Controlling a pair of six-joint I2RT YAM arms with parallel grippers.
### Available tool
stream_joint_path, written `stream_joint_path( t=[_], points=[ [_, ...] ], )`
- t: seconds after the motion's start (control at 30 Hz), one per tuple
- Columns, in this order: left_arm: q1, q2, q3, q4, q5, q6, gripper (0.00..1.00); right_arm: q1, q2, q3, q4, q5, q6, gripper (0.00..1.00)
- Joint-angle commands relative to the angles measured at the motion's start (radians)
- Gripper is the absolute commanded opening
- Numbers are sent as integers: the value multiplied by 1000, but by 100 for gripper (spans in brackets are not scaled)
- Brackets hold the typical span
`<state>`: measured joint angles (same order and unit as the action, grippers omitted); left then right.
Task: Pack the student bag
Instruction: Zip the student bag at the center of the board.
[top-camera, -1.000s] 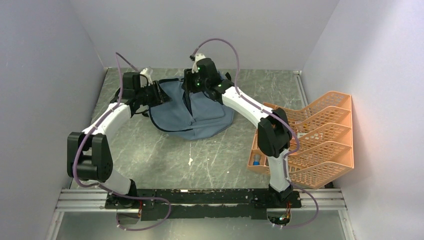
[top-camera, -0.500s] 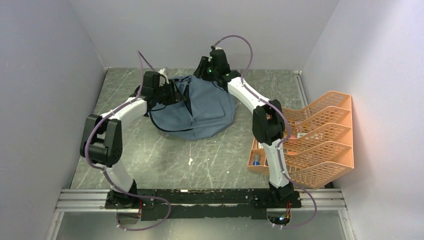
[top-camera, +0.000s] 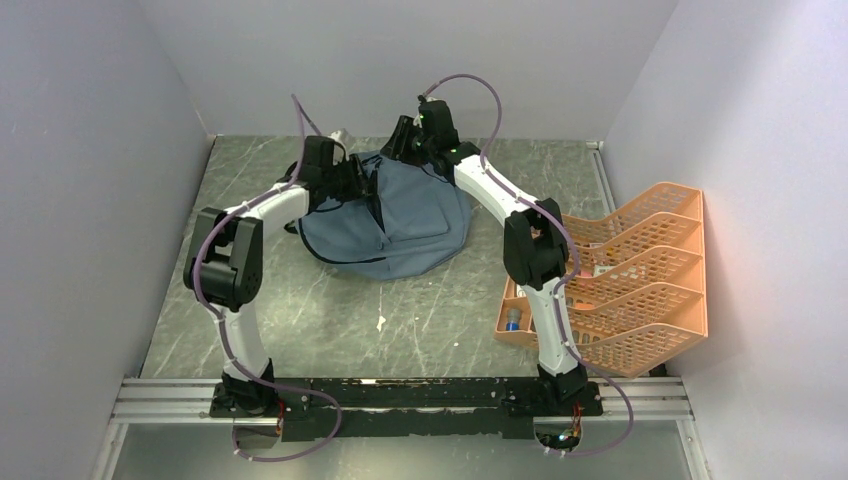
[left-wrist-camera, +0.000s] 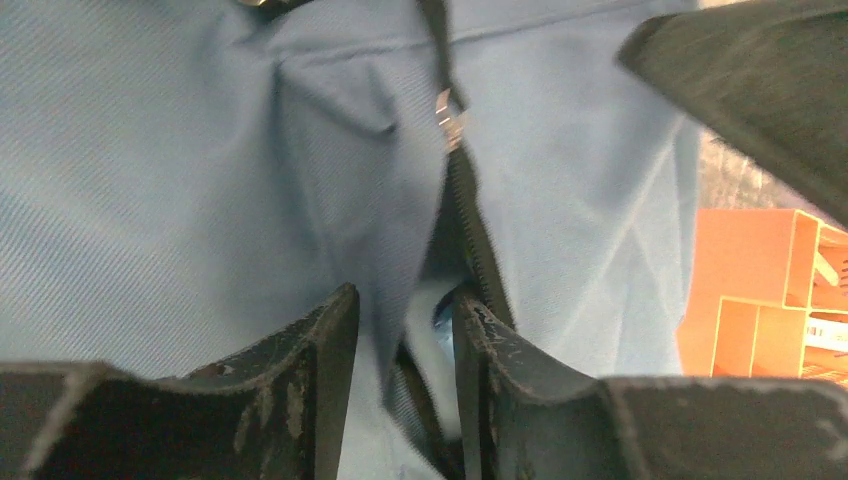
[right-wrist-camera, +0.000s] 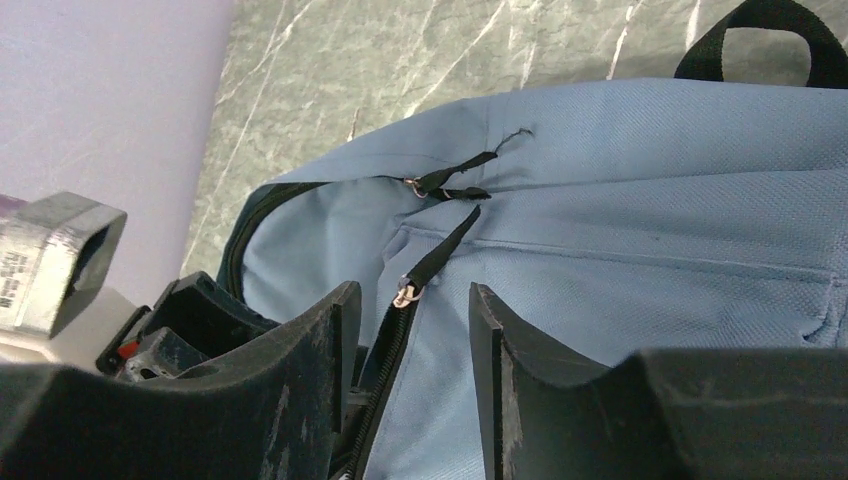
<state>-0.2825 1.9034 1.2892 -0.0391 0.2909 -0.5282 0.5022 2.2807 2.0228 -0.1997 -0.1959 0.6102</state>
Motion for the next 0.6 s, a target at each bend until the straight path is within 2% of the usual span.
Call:
stream_joint_path(
  t=[0.0,0.13,0.33,0.57],
  points=[
    [-40,29,92,41,-6,53,40,-2,11,5,17,-20,15,47],
    [-63,27,92,12,-12,90,27,-2,8,-2,15,-20,13,47],
    [-93,-50,-27,44,-44,118,9,-3,13,1,5,-23,13,48],
    [-135,-113,-131,85,-79,114,5,-2,25,17,-24,-49,8,48]
  ],
)
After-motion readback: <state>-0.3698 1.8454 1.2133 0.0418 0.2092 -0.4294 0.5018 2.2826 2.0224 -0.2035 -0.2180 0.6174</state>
